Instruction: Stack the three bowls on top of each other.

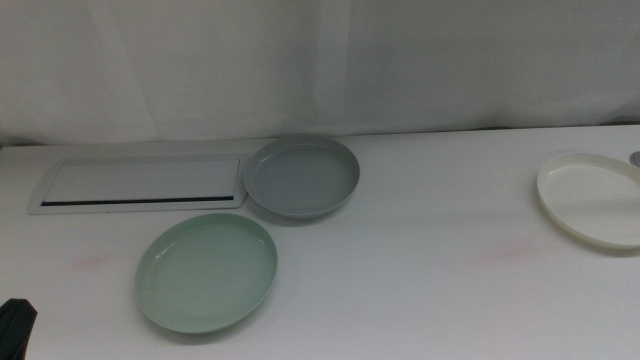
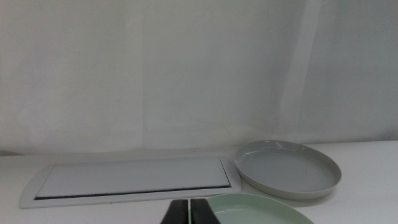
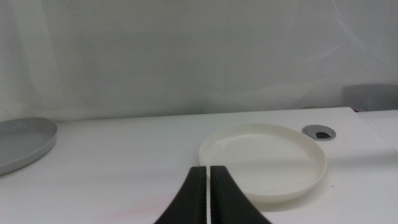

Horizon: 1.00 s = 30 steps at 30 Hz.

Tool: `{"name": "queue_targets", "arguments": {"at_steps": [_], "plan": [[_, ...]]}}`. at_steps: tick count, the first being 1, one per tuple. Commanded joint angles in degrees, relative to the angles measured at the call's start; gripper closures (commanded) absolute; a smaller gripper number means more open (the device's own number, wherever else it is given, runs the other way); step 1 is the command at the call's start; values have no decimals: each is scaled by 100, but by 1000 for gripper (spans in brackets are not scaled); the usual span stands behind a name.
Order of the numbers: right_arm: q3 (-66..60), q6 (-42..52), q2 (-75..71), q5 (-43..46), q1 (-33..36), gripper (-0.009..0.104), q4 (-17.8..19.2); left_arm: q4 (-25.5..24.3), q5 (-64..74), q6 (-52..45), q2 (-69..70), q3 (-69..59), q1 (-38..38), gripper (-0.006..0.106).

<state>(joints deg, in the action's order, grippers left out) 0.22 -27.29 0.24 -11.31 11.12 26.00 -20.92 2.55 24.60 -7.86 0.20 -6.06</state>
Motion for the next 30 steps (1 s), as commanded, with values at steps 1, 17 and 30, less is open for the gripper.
{"name": "queue_targets", "arguments": {"at_steps": [1,17,30], "plan": [[-223,27,-213,170,-30,97,19,36,-73,28,19,-216,-26,103],[-223,-573,-213,452,-30,-8,-23,80,-198,762,19,-216,-26,8],[-223,-573,-213,452,-30,-8,-6,80,122,1491,-82,207,-26,8]]}}
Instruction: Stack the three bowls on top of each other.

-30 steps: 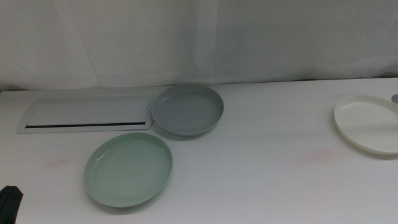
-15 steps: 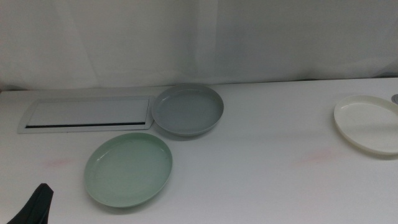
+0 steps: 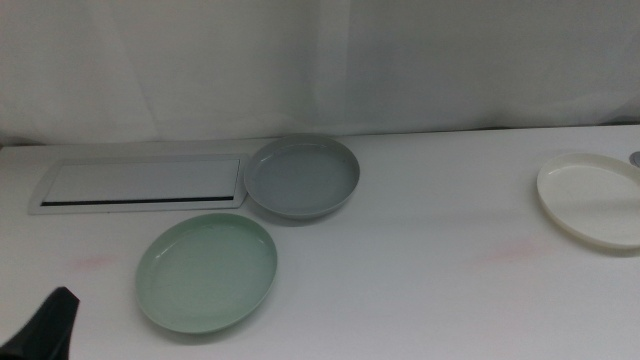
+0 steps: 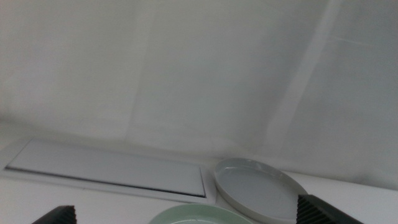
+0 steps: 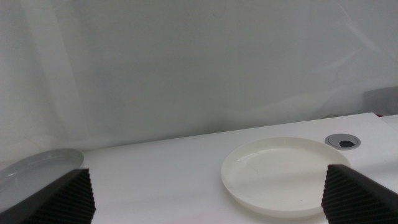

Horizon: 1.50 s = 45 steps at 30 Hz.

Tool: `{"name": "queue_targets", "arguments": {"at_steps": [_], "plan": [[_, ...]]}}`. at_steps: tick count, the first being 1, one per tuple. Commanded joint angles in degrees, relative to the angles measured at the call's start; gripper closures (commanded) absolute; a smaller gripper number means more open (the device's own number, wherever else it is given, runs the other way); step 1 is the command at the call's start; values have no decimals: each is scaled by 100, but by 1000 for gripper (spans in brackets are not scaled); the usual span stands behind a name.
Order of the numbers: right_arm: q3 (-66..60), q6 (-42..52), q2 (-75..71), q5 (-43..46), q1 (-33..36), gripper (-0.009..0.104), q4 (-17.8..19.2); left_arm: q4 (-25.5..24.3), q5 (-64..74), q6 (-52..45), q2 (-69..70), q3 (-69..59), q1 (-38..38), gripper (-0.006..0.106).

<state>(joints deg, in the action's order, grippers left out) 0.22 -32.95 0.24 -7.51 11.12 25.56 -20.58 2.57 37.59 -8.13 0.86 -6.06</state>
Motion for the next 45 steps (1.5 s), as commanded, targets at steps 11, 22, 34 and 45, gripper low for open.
{"name": "queue_targets", "arguments": {"at_steps": [11,22,34,45], "plan": [[-223,-8,-213,71,-30,-8,38,46,1932,-460,-1919,2776,-26,8],[-223,-8,-213,71,-30,-8,38,1550,4541,-2645,-4594,5251,-26,13],[-223,-8,-213,82,-30,-8,38,1504,4984,-3113,-7082,6011,-26,13],[-223,-8,-213,82,-30,-8,38,1504,4523,-3233,-8767,6011,-26,14]]}}
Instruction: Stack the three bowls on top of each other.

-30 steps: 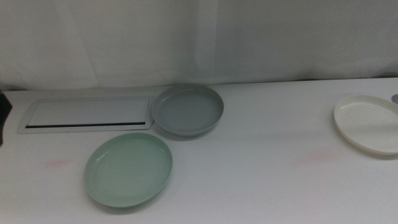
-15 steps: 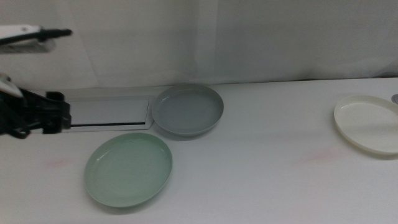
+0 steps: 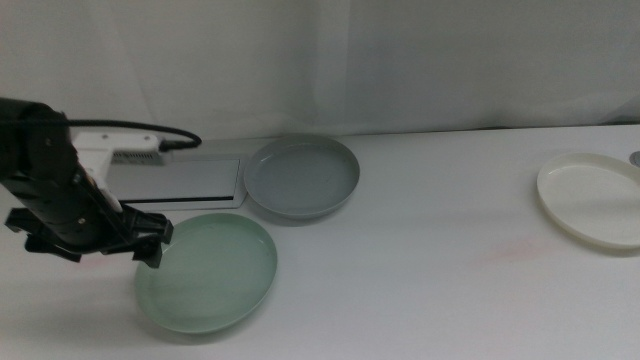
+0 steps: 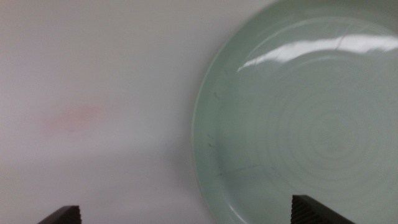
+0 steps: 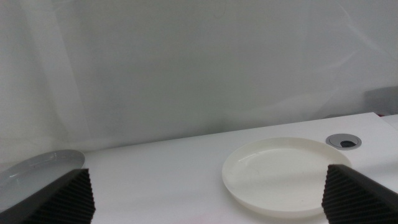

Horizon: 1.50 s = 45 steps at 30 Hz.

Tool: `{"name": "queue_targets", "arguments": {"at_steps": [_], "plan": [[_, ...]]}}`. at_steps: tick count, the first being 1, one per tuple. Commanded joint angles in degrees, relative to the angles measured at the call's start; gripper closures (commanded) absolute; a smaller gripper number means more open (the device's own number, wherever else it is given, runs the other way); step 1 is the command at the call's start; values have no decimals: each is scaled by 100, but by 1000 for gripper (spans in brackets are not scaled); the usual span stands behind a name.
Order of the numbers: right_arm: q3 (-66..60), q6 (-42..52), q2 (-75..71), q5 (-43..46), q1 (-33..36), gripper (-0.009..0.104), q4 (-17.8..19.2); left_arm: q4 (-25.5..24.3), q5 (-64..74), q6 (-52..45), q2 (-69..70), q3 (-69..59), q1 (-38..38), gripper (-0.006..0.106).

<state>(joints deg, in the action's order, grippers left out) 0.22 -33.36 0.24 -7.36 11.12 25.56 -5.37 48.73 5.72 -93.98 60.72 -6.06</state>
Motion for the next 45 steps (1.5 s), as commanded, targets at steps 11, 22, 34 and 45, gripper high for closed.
{"name": "queue_targets", "arguments": {"at_steps": [11,22,34,45], "plan": [[-223,34,-213,88,-30,-8,38,-16,-695,-79,-1118,-45,-26,14],[-223,59,-213,88,-30,-8,38,152,-788,-79,-1398,-45,-26,16],[-223,59,-213,88,-30,-8,38,330,-976,398,-1461,-333,-26,103],[-223,59,-213,88,-30,-8,52,537,-1072,630,-1258,-313,-26,103]]}}
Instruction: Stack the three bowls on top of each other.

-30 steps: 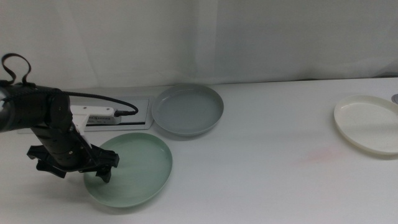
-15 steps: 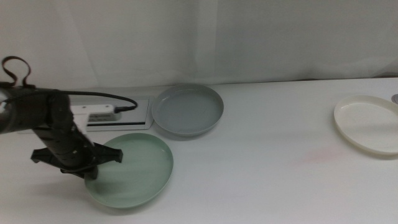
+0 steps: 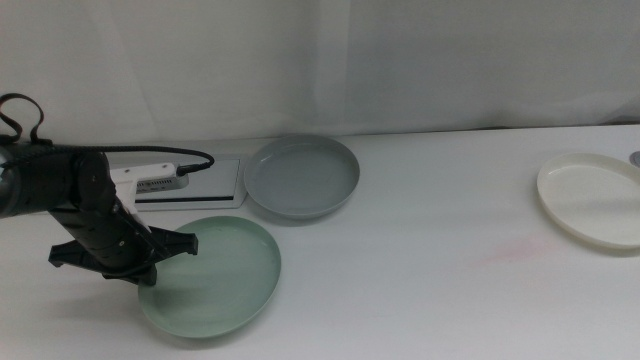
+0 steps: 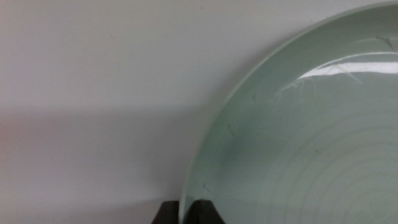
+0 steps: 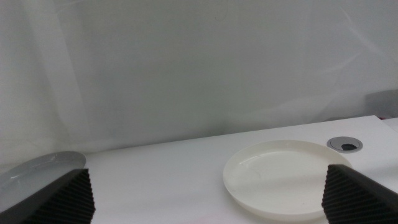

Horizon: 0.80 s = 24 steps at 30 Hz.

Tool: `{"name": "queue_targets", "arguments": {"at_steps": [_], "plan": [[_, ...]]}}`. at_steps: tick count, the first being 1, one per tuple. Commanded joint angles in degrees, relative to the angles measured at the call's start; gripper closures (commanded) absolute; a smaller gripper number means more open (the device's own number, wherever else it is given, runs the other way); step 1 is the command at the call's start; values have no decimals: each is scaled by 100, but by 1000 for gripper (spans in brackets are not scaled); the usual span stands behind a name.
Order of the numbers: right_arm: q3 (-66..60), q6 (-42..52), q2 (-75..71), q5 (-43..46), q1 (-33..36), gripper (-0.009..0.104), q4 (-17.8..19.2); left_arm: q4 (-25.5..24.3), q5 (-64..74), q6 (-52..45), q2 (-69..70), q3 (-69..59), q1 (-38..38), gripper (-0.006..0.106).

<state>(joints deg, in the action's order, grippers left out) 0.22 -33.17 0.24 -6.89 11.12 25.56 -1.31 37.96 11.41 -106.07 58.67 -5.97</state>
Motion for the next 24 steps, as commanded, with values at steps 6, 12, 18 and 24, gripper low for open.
{"name": "queue_targets", "arguments": {"at_steps": [6,12,18,24], "plan": [[-223,40,-213,42,-30,-8,52,496,23,61,562,-108,-35,103],[-223,40,-213,42,-30,-8,52,849,267,-73,1381,-108,-35,103],[-223,40,-213,42,-30,-8,52,1166,351,-169,2149,-108,-219,103],[-223,40,-213,42,-30,-8,52,1395,483,-87,2458,-108,-858,103]]}}
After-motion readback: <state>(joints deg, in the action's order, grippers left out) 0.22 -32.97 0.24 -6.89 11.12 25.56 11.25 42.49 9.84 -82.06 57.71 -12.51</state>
